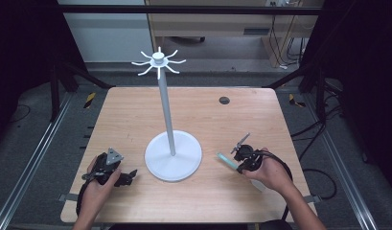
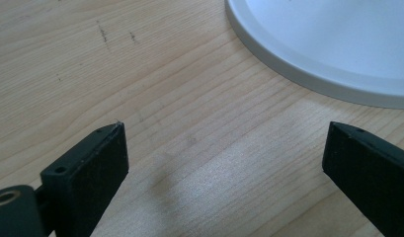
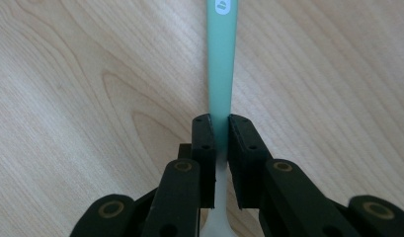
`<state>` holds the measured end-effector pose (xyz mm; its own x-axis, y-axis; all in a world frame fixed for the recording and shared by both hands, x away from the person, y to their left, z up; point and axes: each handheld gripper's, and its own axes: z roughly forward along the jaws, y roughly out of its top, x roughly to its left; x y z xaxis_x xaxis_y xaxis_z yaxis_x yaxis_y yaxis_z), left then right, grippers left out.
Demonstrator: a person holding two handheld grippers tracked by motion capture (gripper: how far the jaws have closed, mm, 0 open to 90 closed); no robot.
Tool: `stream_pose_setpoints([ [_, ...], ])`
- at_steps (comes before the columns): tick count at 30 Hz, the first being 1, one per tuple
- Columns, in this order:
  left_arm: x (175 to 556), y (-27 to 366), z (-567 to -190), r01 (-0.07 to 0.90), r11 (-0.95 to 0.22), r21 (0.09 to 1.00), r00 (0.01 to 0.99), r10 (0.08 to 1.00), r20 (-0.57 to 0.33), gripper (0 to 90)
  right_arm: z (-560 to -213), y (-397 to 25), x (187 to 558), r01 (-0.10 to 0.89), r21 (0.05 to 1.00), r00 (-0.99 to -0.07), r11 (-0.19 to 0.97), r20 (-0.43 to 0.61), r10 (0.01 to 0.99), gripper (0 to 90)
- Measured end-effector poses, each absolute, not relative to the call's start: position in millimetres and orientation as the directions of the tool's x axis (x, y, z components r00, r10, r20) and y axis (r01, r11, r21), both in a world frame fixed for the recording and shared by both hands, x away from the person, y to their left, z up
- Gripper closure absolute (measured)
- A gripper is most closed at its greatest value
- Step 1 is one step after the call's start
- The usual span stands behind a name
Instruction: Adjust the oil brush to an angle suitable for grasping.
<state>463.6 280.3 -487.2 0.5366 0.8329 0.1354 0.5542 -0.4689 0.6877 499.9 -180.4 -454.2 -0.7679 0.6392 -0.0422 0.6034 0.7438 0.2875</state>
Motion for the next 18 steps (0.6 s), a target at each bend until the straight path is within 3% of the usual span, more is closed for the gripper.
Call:
stream_pose_setpoints([
  [18, 463.4, 281.4, -486.8, 0.554, -0.464, 0.691, 0.533, 0.836, 0.135, 3.4, -411.8, -195.1, 501.1, 0.602, 0.424, -0.72, 0.677, -0.077, 0.689, 82.3],
])
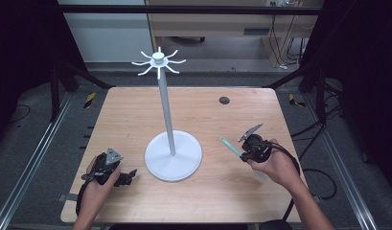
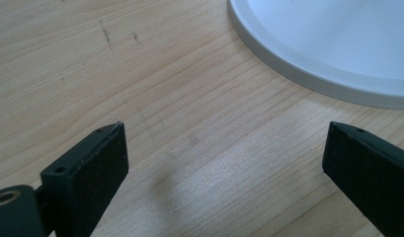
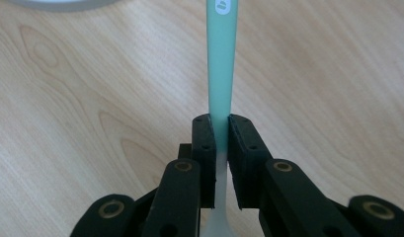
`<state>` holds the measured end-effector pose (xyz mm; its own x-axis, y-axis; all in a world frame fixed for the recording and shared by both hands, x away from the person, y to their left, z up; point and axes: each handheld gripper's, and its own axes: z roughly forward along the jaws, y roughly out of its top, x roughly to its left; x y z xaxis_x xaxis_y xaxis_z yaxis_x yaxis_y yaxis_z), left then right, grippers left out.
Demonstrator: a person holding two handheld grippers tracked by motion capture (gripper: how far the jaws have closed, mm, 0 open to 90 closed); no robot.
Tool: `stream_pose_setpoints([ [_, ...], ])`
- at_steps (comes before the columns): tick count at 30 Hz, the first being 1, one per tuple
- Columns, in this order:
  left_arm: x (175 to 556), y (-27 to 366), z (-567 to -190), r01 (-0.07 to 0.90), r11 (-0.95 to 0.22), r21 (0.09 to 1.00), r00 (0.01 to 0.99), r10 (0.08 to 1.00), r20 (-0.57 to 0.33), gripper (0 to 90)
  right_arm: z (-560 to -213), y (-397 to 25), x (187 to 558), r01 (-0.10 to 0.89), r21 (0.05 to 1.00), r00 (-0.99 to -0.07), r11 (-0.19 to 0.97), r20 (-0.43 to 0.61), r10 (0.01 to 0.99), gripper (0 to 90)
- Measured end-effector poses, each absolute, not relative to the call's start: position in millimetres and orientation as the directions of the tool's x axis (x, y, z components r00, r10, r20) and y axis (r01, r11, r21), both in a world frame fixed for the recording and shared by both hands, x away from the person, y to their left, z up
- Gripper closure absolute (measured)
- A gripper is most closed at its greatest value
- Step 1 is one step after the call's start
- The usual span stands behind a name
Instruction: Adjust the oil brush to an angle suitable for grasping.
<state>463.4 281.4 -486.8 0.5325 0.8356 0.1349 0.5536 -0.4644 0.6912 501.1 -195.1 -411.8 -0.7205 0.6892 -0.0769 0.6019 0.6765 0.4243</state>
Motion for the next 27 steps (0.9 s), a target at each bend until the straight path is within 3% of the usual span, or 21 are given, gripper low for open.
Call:
stream_pose_setpoints([
  [6, 463.6, 281.3, -487.1, 0.553, -0.464, 0.692, 0.533, 0.835, 0.134, 3.4, -401.2, -198.9, 500.0, 0.563, 0.498, -0.708, 0.659, -0.12, 0.696, 82.3],
  [27, 463.4, 281.1, -487.1, 0.553, -0.464, 0.692, 0.534, 0.835, 0.134, 3.4, -364.7, -198.1, 499.1, 0.48, 0.702, -0.675, 0.526, -0.087, 0.733, 82.2],
])
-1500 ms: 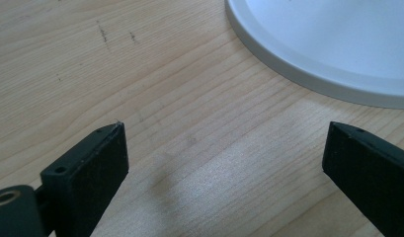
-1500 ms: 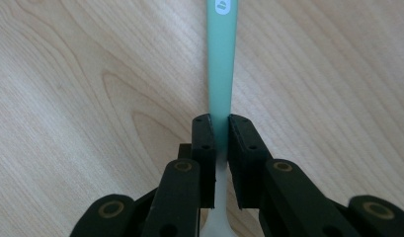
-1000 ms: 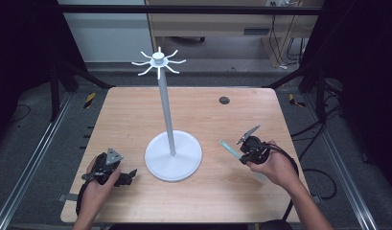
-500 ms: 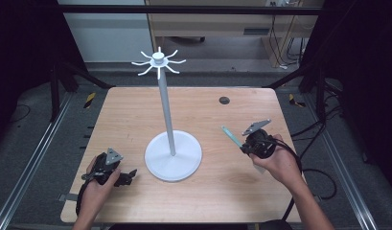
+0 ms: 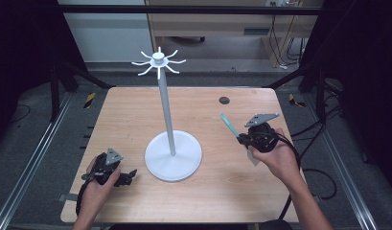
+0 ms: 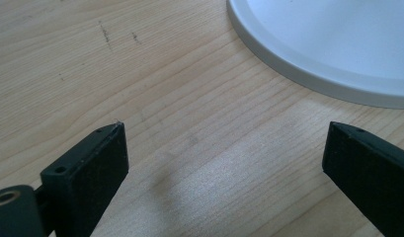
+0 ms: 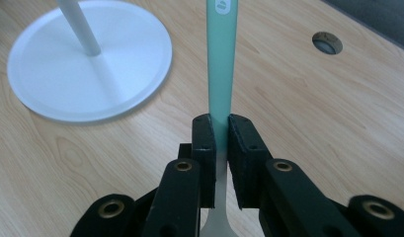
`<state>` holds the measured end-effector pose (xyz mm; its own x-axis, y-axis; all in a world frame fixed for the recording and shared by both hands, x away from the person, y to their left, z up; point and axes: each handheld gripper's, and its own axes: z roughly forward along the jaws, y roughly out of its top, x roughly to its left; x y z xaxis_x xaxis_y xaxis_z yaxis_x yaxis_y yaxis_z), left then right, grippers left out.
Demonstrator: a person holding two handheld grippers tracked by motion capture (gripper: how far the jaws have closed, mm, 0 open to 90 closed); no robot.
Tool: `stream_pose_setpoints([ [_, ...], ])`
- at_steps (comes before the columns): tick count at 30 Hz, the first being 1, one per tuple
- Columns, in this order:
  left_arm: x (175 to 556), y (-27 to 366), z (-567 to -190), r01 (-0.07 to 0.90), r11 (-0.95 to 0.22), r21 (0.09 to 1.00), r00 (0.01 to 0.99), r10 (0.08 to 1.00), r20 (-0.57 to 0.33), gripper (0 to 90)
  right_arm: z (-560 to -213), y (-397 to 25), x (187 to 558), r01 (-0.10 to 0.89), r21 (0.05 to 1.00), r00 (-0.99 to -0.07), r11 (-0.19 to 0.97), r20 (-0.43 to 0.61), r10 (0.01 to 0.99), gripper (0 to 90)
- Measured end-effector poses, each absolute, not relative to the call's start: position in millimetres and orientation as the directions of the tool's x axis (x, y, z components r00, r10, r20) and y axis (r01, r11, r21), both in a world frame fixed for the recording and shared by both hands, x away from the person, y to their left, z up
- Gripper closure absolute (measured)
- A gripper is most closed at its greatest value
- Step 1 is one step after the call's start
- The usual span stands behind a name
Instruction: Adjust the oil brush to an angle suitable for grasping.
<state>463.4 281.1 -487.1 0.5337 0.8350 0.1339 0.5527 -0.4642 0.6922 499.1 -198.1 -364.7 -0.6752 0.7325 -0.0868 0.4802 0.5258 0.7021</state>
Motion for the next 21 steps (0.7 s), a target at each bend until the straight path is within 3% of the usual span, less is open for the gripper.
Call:
stream_pose_setpoints([
  [21, 463.5, 281.6, -487.0, 0.552, -0.464, 0.693, 0.533, 0.835, 0.134, 3.4, -328.3, -179.0, 493.6, 0.396, 0.805, -0.698, 0.441, -0.048, 0.715, 82.2],
])
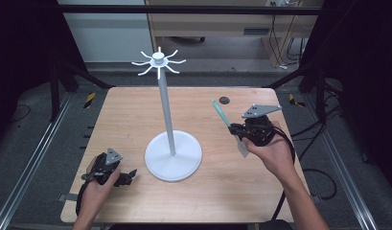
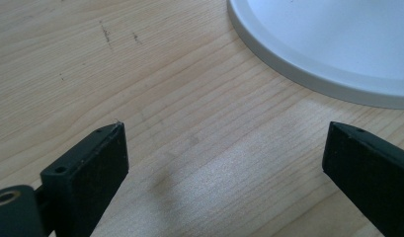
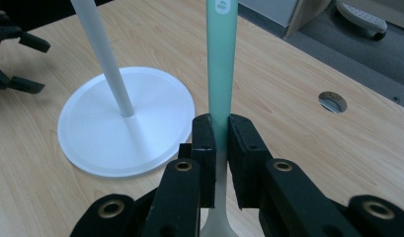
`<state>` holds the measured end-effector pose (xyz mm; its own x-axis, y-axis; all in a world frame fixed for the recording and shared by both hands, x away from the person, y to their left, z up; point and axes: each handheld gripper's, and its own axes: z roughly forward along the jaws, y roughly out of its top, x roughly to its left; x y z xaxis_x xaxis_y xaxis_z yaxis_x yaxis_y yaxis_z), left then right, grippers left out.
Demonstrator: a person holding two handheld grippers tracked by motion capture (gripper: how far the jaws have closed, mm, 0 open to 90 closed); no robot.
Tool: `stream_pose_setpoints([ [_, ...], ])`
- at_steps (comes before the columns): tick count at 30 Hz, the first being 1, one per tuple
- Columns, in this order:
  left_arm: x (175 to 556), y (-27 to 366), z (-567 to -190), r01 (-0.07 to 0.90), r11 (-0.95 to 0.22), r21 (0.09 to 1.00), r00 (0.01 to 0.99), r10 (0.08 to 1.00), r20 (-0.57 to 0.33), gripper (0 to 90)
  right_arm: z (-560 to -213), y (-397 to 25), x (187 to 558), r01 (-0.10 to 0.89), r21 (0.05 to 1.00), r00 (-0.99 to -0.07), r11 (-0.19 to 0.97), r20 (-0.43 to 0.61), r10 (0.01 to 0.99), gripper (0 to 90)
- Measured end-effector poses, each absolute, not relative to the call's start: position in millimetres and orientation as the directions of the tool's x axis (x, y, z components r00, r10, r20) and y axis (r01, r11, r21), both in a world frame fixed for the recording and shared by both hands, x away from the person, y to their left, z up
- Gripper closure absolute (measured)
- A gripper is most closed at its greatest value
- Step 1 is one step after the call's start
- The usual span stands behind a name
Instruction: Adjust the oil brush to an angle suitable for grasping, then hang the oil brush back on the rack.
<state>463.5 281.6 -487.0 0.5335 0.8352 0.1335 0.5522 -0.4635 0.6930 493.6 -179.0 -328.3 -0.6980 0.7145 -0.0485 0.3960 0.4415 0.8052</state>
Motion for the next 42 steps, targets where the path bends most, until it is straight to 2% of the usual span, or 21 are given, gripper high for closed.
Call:
stream_pose_setpoints([
  [42, 463.2, 282.3, -486.4, 0.554, -0.463, 0.692, 0.532, 0.836, 0.133, 3.4, -286.5, -153.5, 487.7, 0.297, 0.887, -0.733, 0.353, -0.025, 0.679, 82.2],
])
